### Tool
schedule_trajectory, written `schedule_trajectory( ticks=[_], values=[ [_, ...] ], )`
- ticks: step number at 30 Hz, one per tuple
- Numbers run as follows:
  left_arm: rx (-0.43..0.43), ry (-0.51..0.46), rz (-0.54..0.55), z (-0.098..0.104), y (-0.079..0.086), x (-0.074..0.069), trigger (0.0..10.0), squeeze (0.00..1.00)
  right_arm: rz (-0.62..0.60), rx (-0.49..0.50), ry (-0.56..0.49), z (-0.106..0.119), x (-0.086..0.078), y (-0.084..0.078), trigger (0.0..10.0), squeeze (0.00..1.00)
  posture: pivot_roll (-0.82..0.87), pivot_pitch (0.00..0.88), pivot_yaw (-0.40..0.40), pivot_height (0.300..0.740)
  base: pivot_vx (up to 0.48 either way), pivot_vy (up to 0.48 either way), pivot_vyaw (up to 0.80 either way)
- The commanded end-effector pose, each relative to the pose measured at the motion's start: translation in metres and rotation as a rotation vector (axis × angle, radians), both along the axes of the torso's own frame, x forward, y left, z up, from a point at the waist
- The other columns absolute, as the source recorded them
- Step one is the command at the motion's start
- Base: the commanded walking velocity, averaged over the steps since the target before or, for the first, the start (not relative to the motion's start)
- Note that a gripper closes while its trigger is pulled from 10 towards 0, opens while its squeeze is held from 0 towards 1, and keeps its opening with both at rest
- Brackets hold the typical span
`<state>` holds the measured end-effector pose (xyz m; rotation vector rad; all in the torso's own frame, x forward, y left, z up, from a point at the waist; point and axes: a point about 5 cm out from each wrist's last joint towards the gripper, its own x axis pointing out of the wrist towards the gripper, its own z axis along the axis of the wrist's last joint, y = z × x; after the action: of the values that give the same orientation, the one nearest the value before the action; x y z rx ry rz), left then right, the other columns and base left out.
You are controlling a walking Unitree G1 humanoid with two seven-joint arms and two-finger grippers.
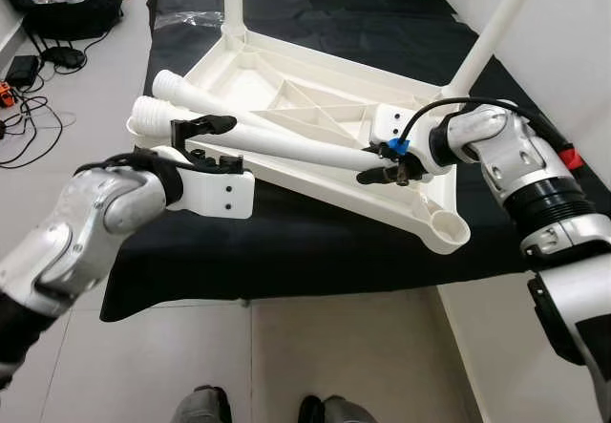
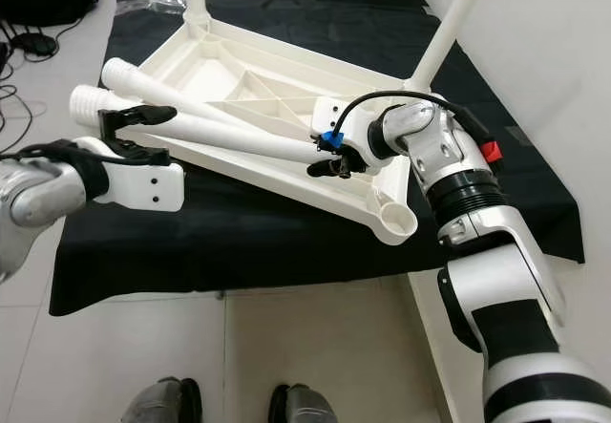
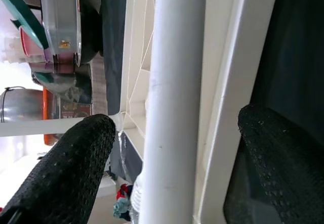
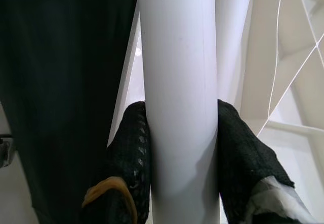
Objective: Building children table
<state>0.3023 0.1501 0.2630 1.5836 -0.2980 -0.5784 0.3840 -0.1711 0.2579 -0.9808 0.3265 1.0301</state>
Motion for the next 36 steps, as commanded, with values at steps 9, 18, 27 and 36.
schedule_trajectory(
  ticks=[9, 18, 27, 36],
  values=[
    [0.119, 0.057, -0.019, -0.018, -0.001, 0.016, 10.0, 0.00, 0.080, 0.006, -0.028, 0.010, -0.004, 0.016, 0.0, 0.00, 0.03, 0.121, -0.107, 0.740, 0.000, 0.000, 0.00],
    [0.175, 0.065, 0.061, -0.019, 0.016, 0.024, 10.0, 0.00, 0.007, -0.013, -0.041, 0.011, 0.001, 0.006, 0.0, 0.00, 0.03, 0.125, -0.110, 0.740, 0.000, 0.000, 0.00],
    [0.259, 0.074, 0.116, -0.020, 0.035, 0.027, 10.0, 0.00, -0.057, -0.047, -0.022, 0.005, 0.003, -0.006, 0.0, 0.00, 0.03, 0.129, -0.112, 0.740, 0.000, 0.000, 0.00],
    [0.292, 0.029, 0.143, -0.017, 0.045, 0.033, 10.0, 0.00, -0.043, -0.044, -0.004, 0.005, 0.001, -0.006, 0.0, 0.00, 0.03, 0.132, -0.110, 0.740, 0.000, 0.000, 0.00]
  ],
)
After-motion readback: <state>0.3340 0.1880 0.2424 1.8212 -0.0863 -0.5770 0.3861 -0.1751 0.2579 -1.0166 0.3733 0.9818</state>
